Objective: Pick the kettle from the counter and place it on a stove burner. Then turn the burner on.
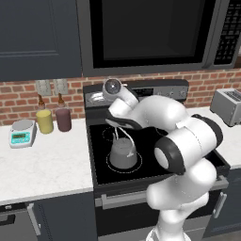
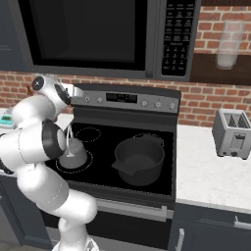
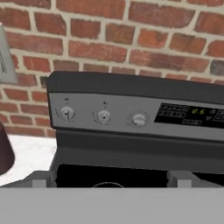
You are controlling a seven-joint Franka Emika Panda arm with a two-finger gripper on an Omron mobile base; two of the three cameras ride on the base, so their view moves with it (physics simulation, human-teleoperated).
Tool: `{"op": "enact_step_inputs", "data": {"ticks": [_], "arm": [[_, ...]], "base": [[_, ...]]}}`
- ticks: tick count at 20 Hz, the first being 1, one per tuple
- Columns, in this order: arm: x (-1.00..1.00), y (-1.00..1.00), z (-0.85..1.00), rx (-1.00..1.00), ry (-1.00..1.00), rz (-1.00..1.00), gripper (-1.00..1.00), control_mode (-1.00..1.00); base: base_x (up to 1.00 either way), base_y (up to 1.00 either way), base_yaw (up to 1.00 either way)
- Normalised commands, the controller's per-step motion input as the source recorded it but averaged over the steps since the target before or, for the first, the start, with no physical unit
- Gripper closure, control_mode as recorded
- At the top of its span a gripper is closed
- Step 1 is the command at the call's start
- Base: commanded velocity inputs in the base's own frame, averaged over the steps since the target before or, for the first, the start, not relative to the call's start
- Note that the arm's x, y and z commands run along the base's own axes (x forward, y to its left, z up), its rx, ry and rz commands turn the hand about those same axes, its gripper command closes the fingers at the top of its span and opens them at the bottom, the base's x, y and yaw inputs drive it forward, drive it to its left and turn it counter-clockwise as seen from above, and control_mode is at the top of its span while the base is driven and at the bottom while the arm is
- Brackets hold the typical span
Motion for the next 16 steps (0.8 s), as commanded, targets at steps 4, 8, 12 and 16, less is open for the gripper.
{"op": "enact_step_inputs", "data": {"ticks": [4,8,12,16], "arm": [[0.24,0.11,0.00,0.00,-0.15,0.00,-1.00,-1.00],[0.07,0.21,0.02,0.00,-0.14,0.00,-1.00,-1.00],[0.00,0.20,0.03,0.00,-0.05,0.00,-1.00,-1.00],[-0.03,0.15,-0.04,0.00,-0.03,0.00,-1.00,-1.00]], "base": [[0.00,0.00,0.00],[0.00,0.00,0.00],[0.00,0.00,0.00],[0.00,0.00,0.00]]}}
